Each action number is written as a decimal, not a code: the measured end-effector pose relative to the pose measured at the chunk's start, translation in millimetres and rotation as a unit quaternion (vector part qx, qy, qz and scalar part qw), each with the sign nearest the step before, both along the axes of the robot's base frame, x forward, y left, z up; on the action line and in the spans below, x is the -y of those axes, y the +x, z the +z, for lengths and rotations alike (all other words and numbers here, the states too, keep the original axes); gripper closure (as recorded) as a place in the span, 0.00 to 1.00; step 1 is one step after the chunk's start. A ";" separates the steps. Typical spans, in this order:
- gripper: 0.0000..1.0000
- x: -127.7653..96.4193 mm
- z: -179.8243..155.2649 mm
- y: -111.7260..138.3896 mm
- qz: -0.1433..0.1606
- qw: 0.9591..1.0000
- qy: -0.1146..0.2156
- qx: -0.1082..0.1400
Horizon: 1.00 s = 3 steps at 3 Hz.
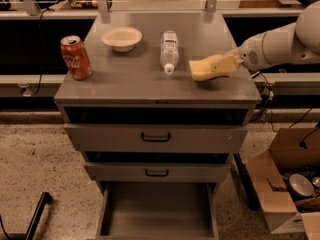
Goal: Pick sponge from bottom drawer and place on counter
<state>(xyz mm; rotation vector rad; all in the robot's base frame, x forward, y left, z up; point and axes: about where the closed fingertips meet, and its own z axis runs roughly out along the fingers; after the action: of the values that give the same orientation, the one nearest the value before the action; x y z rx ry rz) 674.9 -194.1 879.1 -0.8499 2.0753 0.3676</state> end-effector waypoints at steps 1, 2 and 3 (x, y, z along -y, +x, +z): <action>0.15 -2.3 -1.3 0.4 0.002 1.000 0.000 -0.001; 0.00 -4.3 -2.4 0.7 0.003 1.000 0.000 -0.002; 0.00 -3.7 1.4 -1.0 0.005 0.998 -0.051 0.024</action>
Offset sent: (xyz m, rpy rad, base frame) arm 0.0004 0.0021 -0.0012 0.0005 0.0019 0.0033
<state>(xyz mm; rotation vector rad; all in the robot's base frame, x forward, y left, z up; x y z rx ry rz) 673.9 -190.3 880.4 -0.9224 2.0591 0.2451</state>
